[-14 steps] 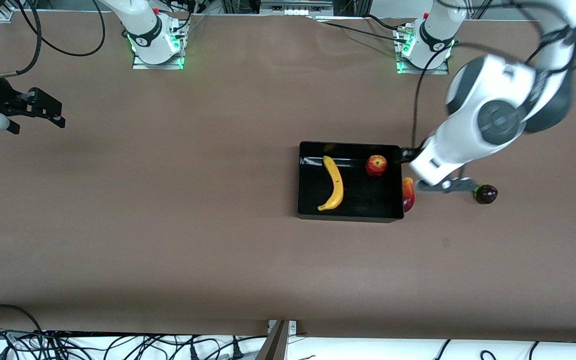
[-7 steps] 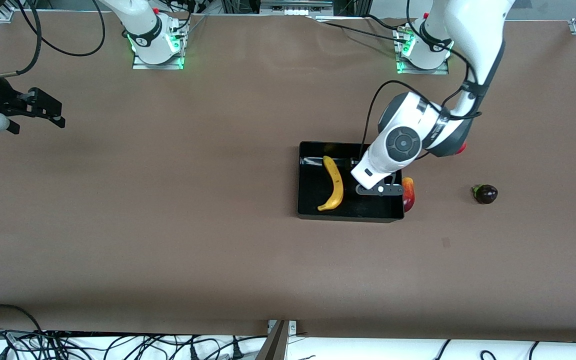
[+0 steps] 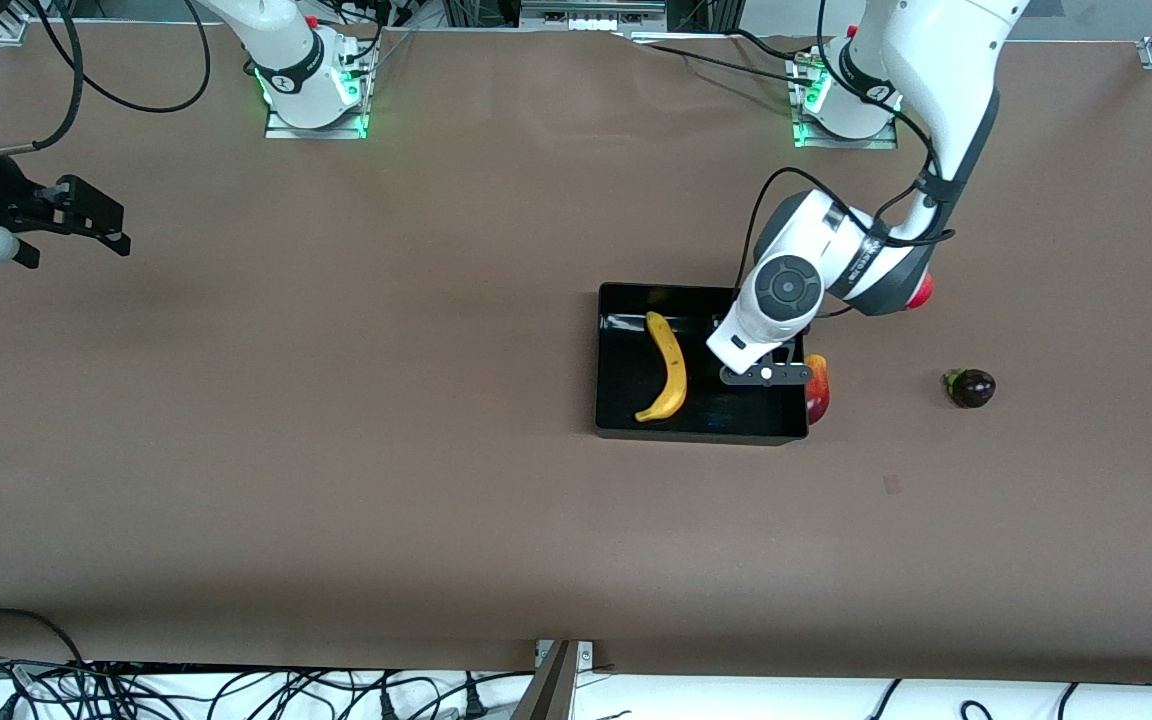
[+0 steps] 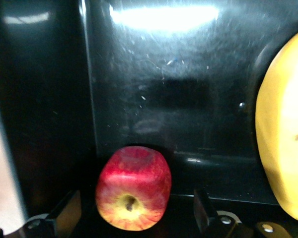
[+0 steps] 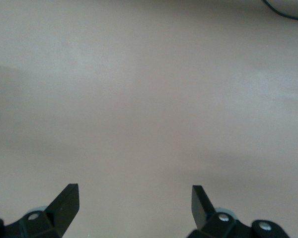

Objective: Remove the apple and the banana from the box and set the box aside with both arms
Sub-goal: 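Lower the left gripper into the tray and grasp the red apple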

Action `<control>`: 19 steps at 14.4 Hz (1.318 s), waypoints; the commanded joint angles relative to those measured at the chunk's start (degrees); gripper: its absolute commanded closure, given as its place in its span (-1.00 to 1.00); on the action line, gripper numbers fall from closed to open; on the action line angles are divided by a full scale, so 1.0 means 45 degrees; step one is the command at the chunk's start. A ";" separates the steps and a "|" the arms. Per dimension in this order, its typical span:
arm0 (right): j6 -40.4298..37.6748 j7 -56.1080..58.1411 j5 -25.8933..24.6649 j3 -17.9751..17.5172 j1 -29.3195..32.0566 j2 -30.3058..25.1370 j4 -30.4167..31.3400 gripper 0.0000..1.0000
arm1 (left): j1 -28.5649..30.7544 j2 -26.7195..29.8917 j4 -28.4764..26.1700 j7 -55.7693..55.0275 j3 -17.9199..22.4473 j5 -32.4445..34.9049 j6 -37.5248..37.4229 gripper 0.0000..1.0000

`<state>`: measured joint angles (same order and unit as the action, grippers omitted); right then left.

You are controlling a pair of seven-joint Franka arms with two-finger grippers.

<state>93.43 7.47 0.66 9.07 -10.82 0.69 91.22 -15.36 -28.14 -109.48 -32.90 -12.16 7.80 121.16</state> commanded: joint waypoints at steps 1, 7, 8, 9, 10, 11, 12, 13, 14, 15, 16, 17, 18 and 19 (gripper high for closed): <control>-0.0079 -0.0018 -0.0068 -0.0062 0.0041 0.0041 -0.0192 -1.00 | -0.0337 -0.0269 -0.0162 -0.1045 0.0007 0.1326 0.0262 -1.00; -0.0060 -0.0018 -0.0068 -0.0062 0.0041 0.0041 -0.0192 -1.00 | -0.0337 -0.0465 -0.0338 -0.1964 -0.0032 0.2310 0.0497 -0.24; -0.0079 -0.0018 -0.0049 -0.0062 0.0041 0.0041 -0.0192 -1.00 | -0.0318 -0.0445 -0.0319 -0.2062 -0.0051 0.2251 0.0478 0.38; -0.0060 -0.0018 -0.0048 -0.0042 0.0041 0.0041 -0.0192 -1.00 | -0.0337 -0.0445 -0.0280 -0.2102 -0.0052 0.2212 0.0400 0.60; -0.0079 -0.0018 -0.0048 -0.0042 0.0041 0.0041 -0.0192 -1.00 | -0.0337 -0.0368 -0.0222 -0.2161 -0.0052 0.2211 0.0341 0.80; -0.0060 -0.0018 -0.0048 -0.0042 0.0041 0.0041 -0.0192 -1.00 | -0.0299 -0.0251 -0.0144 -0.2142 -0.0071 0.2192 0.0302 0.83; -0.0079 -0.0018 -0.0048 -0.0042 0.0041 0.0041 -0.0192 -1.00 | -0.0260 -0.0095 0.0050 -0.2103 -0.0110 0.2114 0.0166 0.83; -0.0079 -0.0018 -0.0048 -0.0042 0.0041 0.0041 -0.0192 -1.00 | -0.0182 0.0003 0.0400 -0.1986 -0.0130 0.1804 -0.0241 0.83; -0.0060 -0.0018 -0.0048 -0.0042 0.0041 0.0041 -0.0192 -1.00 | -0.0181 0.0139 0.0945 -0.1927 -0.0130 0.1337 -0.1019 0.83; -0.0060 -0.0018 -0.0048 -0.0042 0.0041 0.0041 -0.0192 -1.00 | -0.0162 0.0218 0.1550 -0.1927 -0.0130 0.1178 -0.1838 0.83; -0.0079 -0.0018 -0.0048 -0.0042 0.0041 0.0041 -0.0192 -1.00 | -0.0104 0.0296 0.2097 -0.1869 -0.0130 0.1176 -0.2678 0.83; -0.0060 -0.0018 -0.0048 -0.0042 0.0041 0.0041 -0.0192 -1.00 | 0.0206 0.0432 0.2490 -0.1385 -0.0110 0.1176 -0.3460 0.82; -0.0060 -0.0018 -0.0048 -0.0042 0.0041 0.0041 -0.0192 -1.00 | 0.0654 0.0627 0.2610 -0.0626 -0.0130 0.1157 -0.3990 0.82; -0.0079 -0.0018 -0.0048 -0.0042 0.0041 0.0041 -0.0192 -1.00 | 0.1239 0.0938 0.2495 0.0329 -0.0130 0.1157 -0.4227 0.82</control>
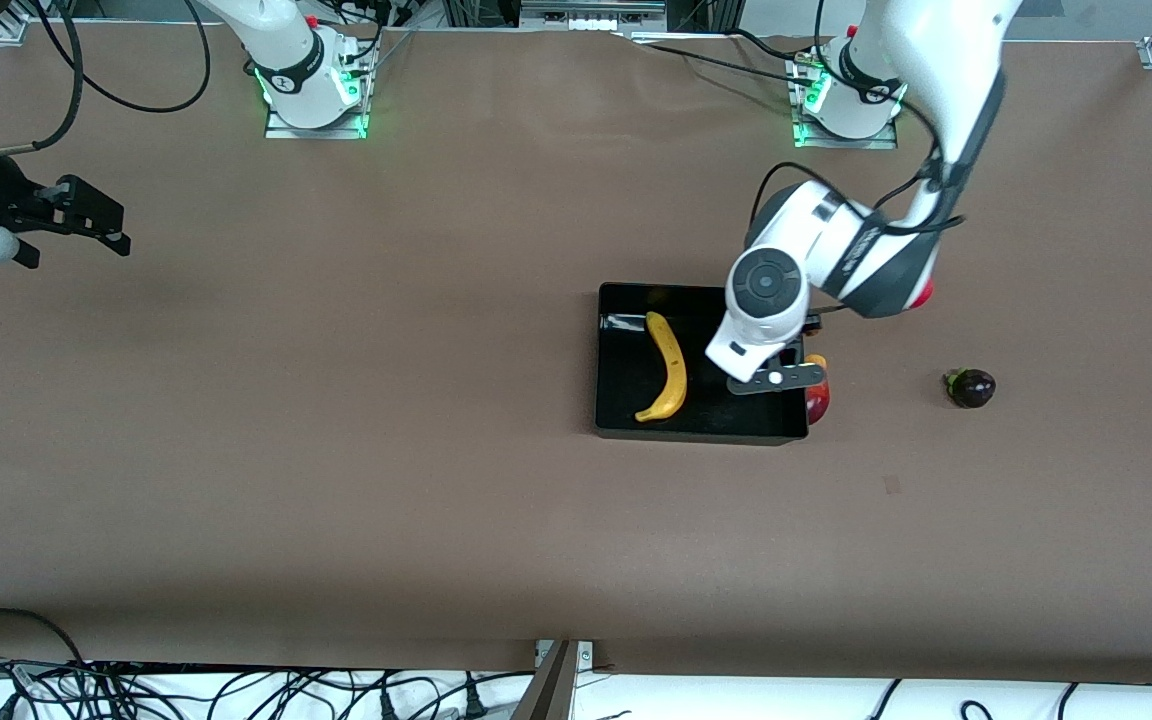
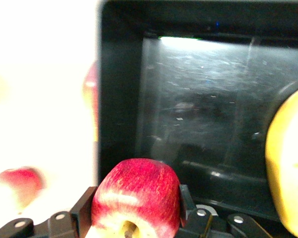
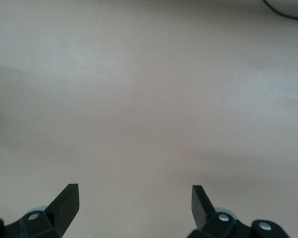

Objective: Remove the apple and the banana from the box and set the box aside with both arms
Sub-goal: 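Lift the apple out and set it on the table beside the tray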

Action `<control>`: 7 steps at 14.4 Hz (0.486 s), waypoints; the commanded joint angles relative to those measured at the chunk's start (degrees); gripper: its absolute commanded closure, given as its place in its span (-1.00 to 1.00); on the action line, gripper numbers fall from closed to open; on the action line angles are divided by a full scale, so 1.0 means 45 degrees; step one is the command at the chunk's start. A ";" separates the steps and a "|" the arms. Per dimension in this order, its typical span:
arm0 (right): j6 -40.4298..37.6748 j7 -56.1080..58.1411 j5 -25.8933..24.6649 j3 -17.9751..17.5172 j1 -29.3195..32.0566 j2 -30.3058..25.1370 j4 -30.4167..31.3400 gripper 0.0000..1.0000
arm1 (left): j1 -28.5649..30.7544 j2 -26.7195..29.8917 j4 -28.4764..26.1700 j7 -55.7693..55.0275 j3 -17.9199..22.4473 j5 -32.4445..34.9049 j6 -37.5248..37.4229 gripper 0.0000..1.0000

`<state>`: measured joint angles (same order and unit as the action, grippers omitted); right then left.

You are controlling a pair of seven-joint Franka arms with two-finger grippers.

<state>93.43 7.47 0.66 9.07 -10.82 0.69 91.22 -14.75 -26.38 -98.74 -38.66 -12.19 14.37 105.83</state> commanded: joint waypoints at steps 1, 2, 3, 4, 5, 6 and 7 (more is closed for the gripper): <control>-0.0079 -0.0018 -0.0048 -0.0042 0.0041 0.0041 -0.0192 -1.00 | 0.1845 0.0801 -0.0028 0.2797 -0.0123 -0.0321 -0.1015 0.82; -0.0060 -0.0018 -0.0048 -0.0042 0.0041 0.0041 -0.0192 -1.00 | 0.2336 0.0997 -0.0320 0.4027 -0.0123 -0.0360 -0.1171 0.82; -0.0060 -0.0018 -0.0048 -0.0042 0.0041 0.0041 -0.0192 -1.00 | 0.2843 0.1192 -0.0729 0.4813 -0.0123 -0.0360 -0.1154 0.82; -0.0060 -0.0018 -0.0029 -0.0042 0.0041 0.0041 -0.0192 -1.00 | 0.3370 0.1271 -0.1178 0.5304 -0.0123 -0.0341 -0.1037 0.83; -0.0060 -0.0018 -0.0048 -0.0042 0.0041 0.0041 -0.0192 -1.00 | 0.3820 0.1272 -0.1743 0.5735 -0.0123 -0.0341 -0.0650 0.83; -0.0079 -0.0018 -0.0029 -0.0042 0.0041 0.0041 -0.0192 -1.00 | 0.4212 0.1291 -0.2522 0.6145 -0.0123 -0.0341 0.0360 0.81; -0.0060 -0.0018 -0.0029 -0.0042 0.0041 0.0041 -0.0192 -1.00 | 0.4564 0.1427 -0.3535 0.6304 -0.0142 -0.0341 0.1665 0.80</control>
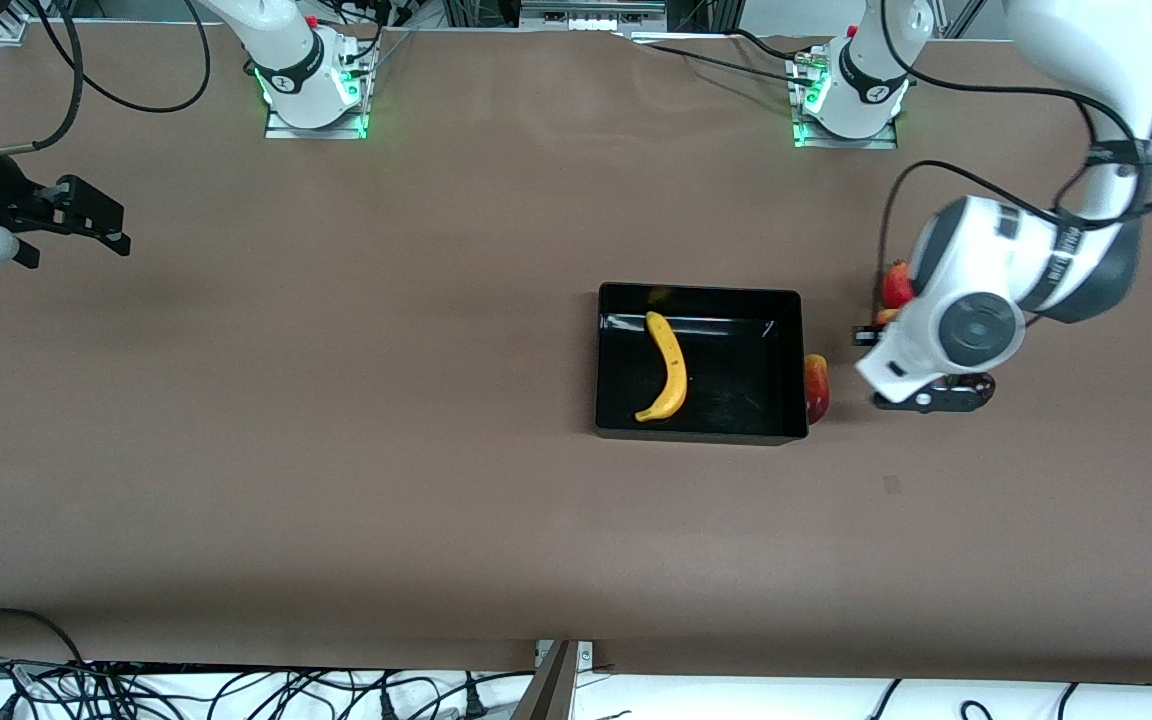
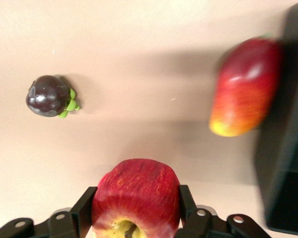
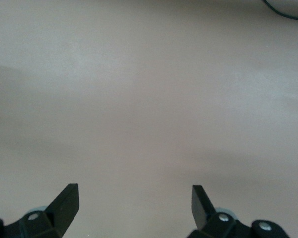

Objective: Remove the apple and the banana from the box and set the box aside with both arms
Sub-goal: 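Lift the apple out and set it on the table beside the tray, then reach the left gripper into the tray toward the yellow banana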

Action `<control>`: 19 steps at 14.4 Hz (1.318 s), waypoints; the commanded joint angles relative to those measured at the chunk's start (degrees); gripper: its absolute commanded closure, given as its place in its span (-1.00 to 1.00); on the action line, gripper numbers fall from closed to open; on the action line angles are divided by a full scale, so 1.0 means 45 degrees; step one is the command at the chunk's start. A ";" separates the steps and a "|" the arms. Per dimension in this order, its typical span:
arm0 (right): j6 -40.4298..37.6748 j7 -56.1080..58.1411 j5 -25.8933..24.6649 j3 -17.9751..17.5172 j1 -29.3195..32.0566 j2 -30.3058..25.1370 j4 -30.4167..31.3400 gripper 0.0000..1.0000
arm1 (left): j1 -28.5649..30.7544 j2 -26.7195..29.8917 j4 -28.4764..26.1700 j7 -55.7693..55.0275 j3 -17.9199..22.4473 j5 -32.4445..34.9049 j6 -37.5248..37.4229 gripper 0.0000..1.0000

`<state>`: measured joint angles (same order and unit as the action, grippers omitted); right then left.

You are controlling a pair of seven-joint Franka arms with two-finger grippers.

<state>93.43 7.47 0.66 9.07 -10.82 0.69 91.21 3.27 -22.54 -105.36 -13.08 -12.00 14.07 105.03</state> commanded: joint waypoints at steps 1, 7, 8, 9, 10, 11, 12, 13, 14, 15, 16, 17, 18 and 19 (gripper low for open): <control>-0.0060 -0.0018 -0.0029 -0.0042 0.0041 0.0041 -0.0192 -1.00 | 0.0658 0.0614 -0.2984 0.0622 -0.0186 -0.0276 0.3054 0.79; -0.0060 -0.0018 -0.0029 -0.0042 0.0041 0.0041 -0.0192 -1.00 | 0.0698 0.0497 -0.4986 0.0544 -0.0166 -0.0295 0.6172 -0.66; -0.0080 -0.0018 -0.0029 -0.0042 0.0041 0.0041 -0.0192 -1.00 | 0.0698 0.0555 -0.4908 0.0525 -0.0166 -0.0295 0.6114 -1.00; -0.0060 -0.0018 -0.0029 -0.0042 0.0061 0.0041 -0.0192 -1.00 | 0.0698 0.0652 -0.4849 0.0505 -0.0186 -0.0295 0.6075 -1.00; -0.0080 -0.0018 -0.0029 -0.0042 0.0041 0.0041 -0.0192 -1.00 | 0.0679 0.0808 -0.4752 0.0466 -0.0186 -0.0295 0.6036 -1.00; -0.0080 -0.0038 -0.0029 -0.0042 0.0041 0.0041 -0.0192 -1.00 | 0.0679 0.1080 -0.4422 0.0466 -0.0186 -0.0295 0.5784 -1.00; -0.0080 -0.0019 -0.0029 -0.0042 0.0041 0.0041 -0.0192 -1.00 | 0.0621 0.1315 -0.3858 0.0543 -0.0263 -0.0295 0.4989 -1.00; -0.0080 -0.0018 -0.0029 -0.0042 0.0041 0.0041 -0.0192 -1.00 | 0.0601 0.1414 -0.3060 0.0544 -0.0573 -0.0315 0.3975 -1.00; -0.0080 -0.0018 -0.0029 -0.0042 0.0061 0.0041 -0.0192 -1.00 | 0.0562 0.1357 -0.1834 0.0447 -0.1137 -0.0450 0.2786 -1.00; -0.0060 -0.0018 -0.0029 -0.0042 0.0041 0.0041 -0.0192 -1.00 | 0.0484 0.1202 -0.0642 0.0156 -0.1587 -0.1090 0.1710 -1.00; -0.0080 -0.0018 -0.0029 -0.0042 0.0061 0.0041 -0.0192 -1.00 | 0.0425 0.0871 0.0337 -0.0291 -0.1863 -0.1908 0.1081 -1.00; -0.0080 -0.0018 -0.0029 -0.0042 0.0061 0.0041 -0.0192 -1.00 | 0.0231 0.0617 0.1100 -0.0451 -0.2213 -0.2535 0.0842 -1.00; -0.0080 -0.0018 -0.0029 -0.0042 0.0061 0.0041 -0.0192 -1.00 | -0.0099 0.0285 0.1553 -0.0530 -0.2430 -0.2715 0.0821 -1.00; -0.0080 -0.0018 -0.0029 -0.0042 0.0041 0.0041 -0.0192 -1.00 | -0.0721 -0.0105 0.1770 -0.0666 -0.2432 -0.2698 0.0898 -1.00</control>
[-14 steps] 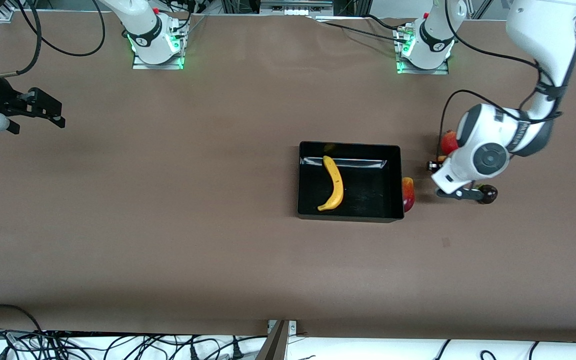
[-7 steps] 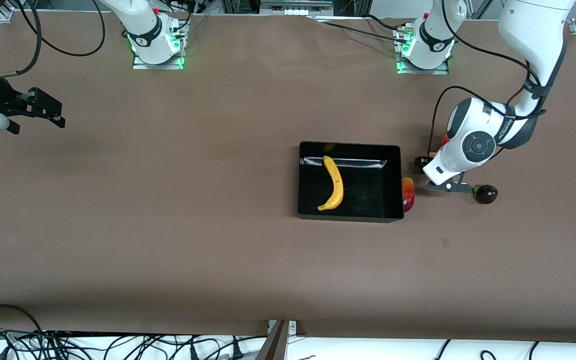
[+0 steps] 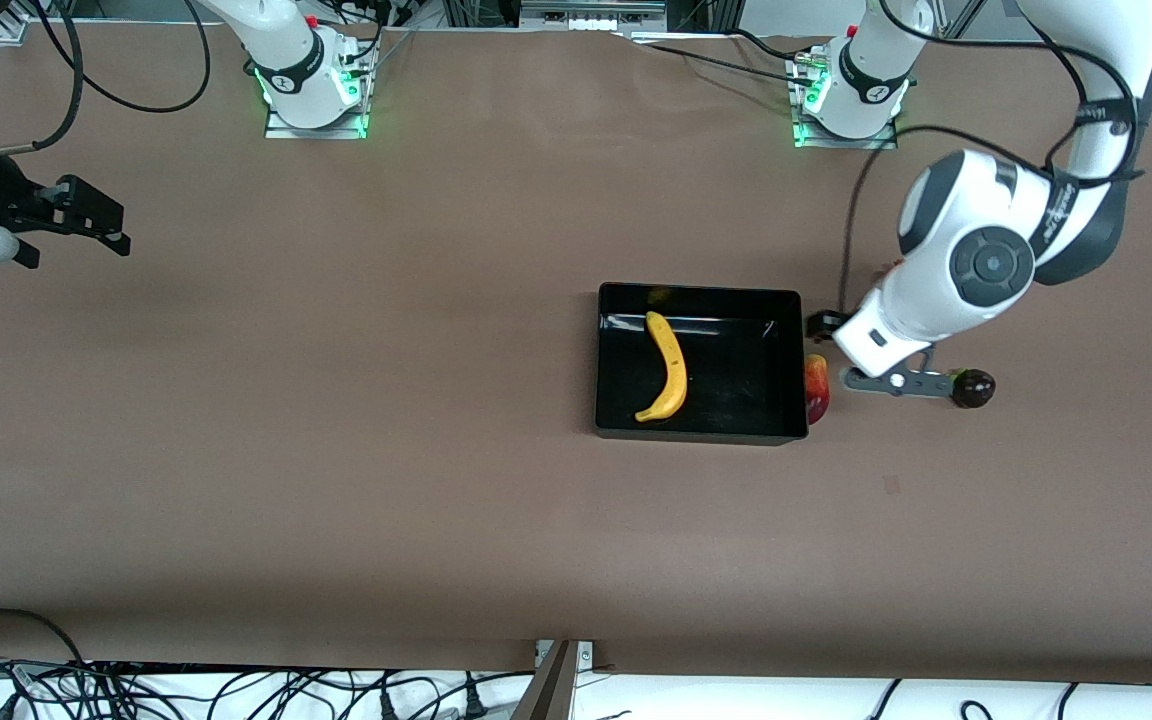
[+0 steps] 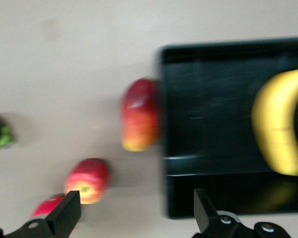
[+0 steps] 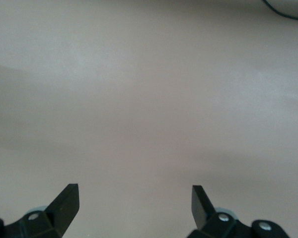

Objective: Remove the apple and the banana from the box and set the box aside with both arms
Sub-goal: 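Reach the left gripper into the tray toward the yellow banana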

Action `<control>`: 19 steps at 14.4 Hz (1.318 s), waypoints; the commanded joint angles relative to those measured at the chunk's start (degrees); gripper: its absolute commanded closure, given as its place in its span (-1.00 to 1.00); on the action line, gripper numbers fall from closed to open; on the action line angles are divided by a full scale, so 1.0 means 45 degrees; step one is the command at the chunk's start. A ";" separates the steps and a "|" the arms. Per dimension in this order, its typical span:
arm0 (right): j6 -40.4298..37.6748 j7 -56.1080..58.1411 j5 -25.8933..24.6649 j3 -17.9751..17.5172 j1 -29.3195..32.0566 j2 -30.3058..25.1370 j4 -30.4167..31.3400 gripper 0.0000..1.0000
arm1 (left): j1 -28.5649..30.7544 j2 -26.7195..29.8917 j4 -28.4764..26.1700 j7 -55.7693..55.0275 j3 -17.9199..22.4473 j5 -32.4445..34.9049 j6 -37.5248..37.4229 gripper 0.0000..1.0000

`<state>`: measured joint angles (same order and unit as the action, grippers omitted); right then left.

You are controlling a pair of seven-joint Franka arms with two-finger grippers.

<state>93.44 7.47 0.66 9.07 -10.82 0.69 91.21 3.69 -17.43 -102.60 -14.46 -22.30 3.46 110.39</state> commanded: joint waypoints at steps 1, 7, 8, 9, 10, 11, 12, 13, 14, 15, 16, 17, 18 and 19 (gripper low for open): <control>-0.0080 -0.0018 -0.0029 -0.0044 0.0060 0.0041 -0.0191 -1.00 | -0.1285 -0.1728 0.1469 -0.0555 -0.0142 -0.0301 -0.0236 -1.00; -0.0080 -0.0018 -0.0029 -0.0044 0.0060 0.0041 -0.0191 -1.00 | -0.2870 -0.4151 0.1688 -0.1942 -0.0064 -0.0164 0.2260 -1.00; -0.0080 -0.0018 -0.0029 -0.0044 0.0041 0.0041 -0.0191 -1.00 | -0.3084 -0.4445 0.1687 -0.2195 -0.0025 -0.0125 0.2613 -1.00; -0.0080 -0.0018 -0.0029 -0.0044 0.0041 0.0041 -0.0191 -1.00 | -0.3241 -0.4738 0.1687 -0.2623 -0.0006 0.0107 0.2964 -1.00; -0.0080 -0.0018 -0.0029 -0.0044 0.0060 0.0041 -0.0191 -1.00 | -0.3397 -0.4953 0.1668 -0.3150 -0.0025 0.0670 0.3200 -1.00; -0.0080 -0.0018 -0.0029 -0.0044 0.0041 0.0041 -0.0191 -1.00 | -0.3495 -0.5129 0.1668 -0.3600 -0.0025 0.1352 0.3260 -1.00; -0.0080 -0.0018 -0.0029 -0.0044 0.0041 0.0041 -0.0191 -1.00 | -0.3554 -0.5228 0.1668 -0.3991 -0.0044 0.1630 0.3338 -1.00; -0.0080 -0.0018 -0.0029 -0.0044 0.0060 0.0041 -0.0191 -1.00 | -0.3594 -0.5345 0.1648 -0.4227 -0.0044 0.1652 0.3571 -1.00; -0.0080 -0.0018 -0.0048 -0.0044 0.0041 0.0041 -0.0191 -1.00 | -0.3710 -0.5423 0.1648 -0.4268 -0.0044 0.1652 0.3631 -1.00; -0.0080 -0.0018 -0.0029 -0.0044 0.0060 0.0041 -0.0191 -1.00 | -0.3750 -0.5443 0.1609 -0.4307 -0.0006 0.1691 0.3632 -1.00; -0.0080 -0.0018 -0.0029 -0.0044 0.0060 0.0041 -0.0191 -1.00 | -0.3692 -0.5444 0.1474 -0.4288 0.0014 0.1749 0.3632 -1.00; -0.0080 -0.0018 -0.0029 -0.0044 0.0041 0.0041 -0.0191 -1.00 | -0.3634 -0.5482 0.1453 -0.4288 -0.0005 0.1789 0.3632 -1.00; -0.0080 -0.0018 -0.0029 -0.0044 0.0041 0.0041 -0.0191 -1.00 | -0.3730 -0.5618 0.1453 -0.4307 -0.0005 0.1789 0.3651 -0.99; -0.0080 -0.0018 -0.0029 -0.0044 0.0041 0.0041 -0.0191 -1.00 | -0.3731 -0.5639 0.1453 -0.4307 -0.0005 0.1789 0.3652 -0.69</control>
<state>93.43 7.47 0.66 9.07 -10.82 0.70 91.19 -12.48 -41.93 -96.82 -32.74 -22.66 10.21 126.84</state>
